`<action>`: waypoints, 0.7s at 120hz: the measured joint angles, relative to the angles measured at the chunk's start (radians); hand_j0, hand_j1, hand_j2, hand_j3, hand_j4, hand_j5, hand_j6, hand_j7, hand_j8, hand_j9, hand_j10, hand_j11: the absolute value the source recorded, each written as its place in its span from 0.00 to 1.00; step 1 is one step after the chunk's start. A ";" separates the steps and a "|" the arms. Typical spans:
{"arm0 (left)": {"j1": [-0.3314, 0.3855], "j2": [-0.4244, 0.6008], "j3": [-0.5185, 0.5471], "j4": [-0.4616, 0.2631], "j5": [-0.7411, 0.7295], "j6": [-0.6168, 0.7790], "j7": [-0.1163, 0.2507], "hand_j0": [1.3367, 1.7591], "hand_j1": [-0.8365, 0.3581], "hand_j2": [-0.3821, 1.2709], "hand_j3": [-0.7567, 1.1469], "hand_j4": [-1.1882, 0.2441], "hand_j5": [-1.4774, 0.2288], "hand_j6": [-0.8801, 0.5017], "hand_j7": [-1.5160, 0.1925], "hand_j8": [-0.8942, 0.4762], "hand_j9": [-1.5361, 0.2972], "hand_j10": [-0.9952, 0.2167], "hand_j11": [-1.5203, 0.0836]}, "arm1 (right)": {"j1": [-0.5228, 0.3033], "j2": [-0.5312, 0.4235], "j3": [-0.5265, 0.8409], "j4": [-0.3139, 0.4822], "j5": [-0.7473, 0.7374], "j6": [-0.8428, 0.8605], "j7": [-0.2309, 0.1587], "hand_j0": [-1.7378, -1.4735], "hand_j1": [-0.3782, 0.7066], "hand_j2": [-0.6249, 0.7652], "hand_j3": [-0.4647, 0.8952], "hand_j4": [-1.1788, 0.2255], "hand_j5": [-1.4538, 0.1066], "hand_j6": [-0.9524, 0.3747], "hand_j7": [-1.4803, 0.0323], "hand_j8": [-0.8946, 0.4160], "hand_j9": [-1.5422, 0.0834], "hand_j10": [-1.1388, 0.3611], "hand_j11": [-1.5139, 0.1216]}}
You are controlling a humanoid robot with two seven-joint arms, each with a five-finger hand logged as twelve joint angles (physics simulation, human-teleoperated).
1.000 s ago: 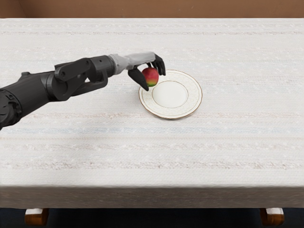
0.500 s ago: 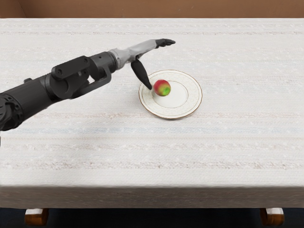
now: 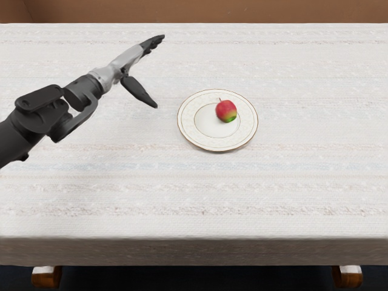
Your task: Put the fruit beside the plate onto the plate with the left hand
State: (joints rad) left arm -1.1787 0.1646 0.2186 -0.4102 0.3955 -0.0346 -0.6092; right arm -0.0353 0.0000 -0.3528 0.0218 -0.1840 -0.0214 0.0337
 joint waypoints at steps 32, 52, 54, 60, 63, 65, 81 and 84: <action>0.125 0.142 -0.027 0.004 -0.018 -0.004 -0.002 0.76 0.97 0.24 0.40 0.81 0.85 0.62 0.87 0.64 0.82 0.80 0.93 | 0.000 0.000 0.000 0.000 0.000 0.000 0.000 0.30 0.03 0.45 0.34 0.84 0.93 0.72 0.98 0.68 0.95 0.76 0.93; 0.190 0.209 -0.054 0.005 -0.019 -0.004 -0.002 0.76 0.98 0.24 0.40 0.81 0.85 0.62 0.87 0.64 0.82 0.80 0.93 | 0.000 0.000 0.000 0.000 0.000 0.000 0.000 0.30 0.03 0.45 0.34 0.84 0.93 0.72 0.98 0.68 0.95 0.76 0.93; 0.195 0.215 -0.056 0.005 -0.019 -0.004 -0.002 0.76 0.98 0.24 0.40 0.81 0.85 0.62 0.87 0.64 0.82 0.80 0.93 | 0.000 0.000 0.000 0.000 0.000 0.000 0.000 0.30 0.03 0.45 0.34 0.84 0.93 0.72 0.98 0.68 0.95 0.76 0.93; 0.216 0.228 -0.068 0.005 -0.019 -0.004 -0.002 0.76 0.98 0.24 0.40 0.81 0.85 0.62 0.87 0.64 0.82 0.80 0.93 | 0.000 0.000 0.000 0.000 0.000 0.000 0.000 0.30 0.03 0.45 0.34 0.84 0.93 0.72 0.98 0.68 0.95 0.76 0.93; 0.222 0.229 -0.074 0.005 -0.019 -0.004 -0.002 0.76 0.98 0.24 0.40 0.82 0.85 0.62 0.87 0.64 0.82 0.80 0.93 | 0.000 0.000 0.000 0.000 0.000 0.000 0.000 0.30 0.03 0.45 0.34 0.84 0.93 0.72 0.98 0.68 0.95 0.76 0.93; 0.224 0.230 -0.077 0.005 -0.019 -0.004 -0.002 0.76 0.98 0.24 0.40 0.81 0.85 0.62 0.87 0.64 0.82 0.80 0.93 | 0.000 0.000 0.000 0.000 0.000 0.000 0.000 0.30 0.03 0.45 0.34 0.84 0.93 0.72 0.98 0.68 0.95 0.76 0.93; 0.238 0.239 -0.100 0.005 -0.019 -0.004 -0.002 0.76 0.98 0.24 0.40 0.82 0.85 0.62 0.87 0.64 0.83 0.80 0.93 | 0.000 0.000 0.000 0.000 0.000 0.000 0.000 0.30 0.03 0.45 0.34 0.84 0.93 0.72 0.98 0.68 0.95 0.76 0.93; 0.239 0.239 -0.102 0.005 -0.019 -0.004 -0.002 0.76 0.98 0.24 0.40 0.81 0.85 0.62 0.87 0.64 0.83 0.80 0.93 | 0.000 0.000 0.000 0.000 0.000 0.000 0.000 0.30 0.03 0.45 0.34 0.84 0.93 0.72 0.98 0.68 0.95 0.76 0.93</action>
State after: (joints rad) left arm -0.9397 0.4034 0.1163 -0.4050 0.3761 -0.0384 -0.6109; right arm -0.0353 0.0000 -0.3528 0.0219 -0.1840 -0.0215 0.0337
